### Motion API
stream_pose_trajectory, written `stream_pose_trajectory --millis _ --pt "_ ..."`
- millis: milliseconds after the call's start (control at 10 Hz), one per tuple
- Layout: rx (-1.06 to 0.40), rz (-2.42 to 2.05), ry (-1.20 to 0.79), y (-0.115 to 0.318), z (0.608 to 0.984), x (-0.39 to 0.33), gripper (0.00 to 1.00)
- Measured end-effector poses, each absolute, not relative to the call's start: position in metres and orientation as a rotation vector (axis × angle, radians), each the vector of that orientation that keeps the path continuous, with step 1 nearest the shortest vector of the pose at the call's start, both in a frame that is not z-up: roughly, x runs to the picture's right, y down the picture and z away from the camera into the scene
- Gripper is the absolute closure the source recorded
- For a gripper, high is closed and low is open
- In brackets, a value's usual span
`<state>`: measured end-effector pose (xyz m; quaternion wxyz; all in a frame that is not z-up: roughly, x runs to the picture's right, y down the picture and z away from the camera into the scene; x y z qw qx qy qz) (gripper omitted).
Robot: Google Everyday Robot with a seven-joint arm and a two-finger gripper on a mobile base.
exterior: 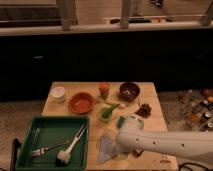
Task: Wipe red bowl with towel
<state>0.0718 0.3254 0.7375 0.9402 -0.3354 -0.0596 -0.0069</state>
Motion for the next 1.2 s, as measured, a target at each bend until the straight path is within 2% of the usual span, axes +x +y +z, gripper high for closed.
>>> stream_pose_trajectory --millis 100,200,700,900,1200 --pt "-0.681 -0.031 -0.128 0.323 0.742 0.067 0.25" --pt "-0.684 -0.042 -0.129 0.323 0.744 0.065 0.2" --pt "-0.673 -0.092 -0.148 0.321 0.757 0.052 0.2" --pt "-0.654 -0.099 -0.167 0.321 0.762 0.047 0.29" --pt "-0.643 -0.09 -0.203 0.32 0.773 0.045 0.61"
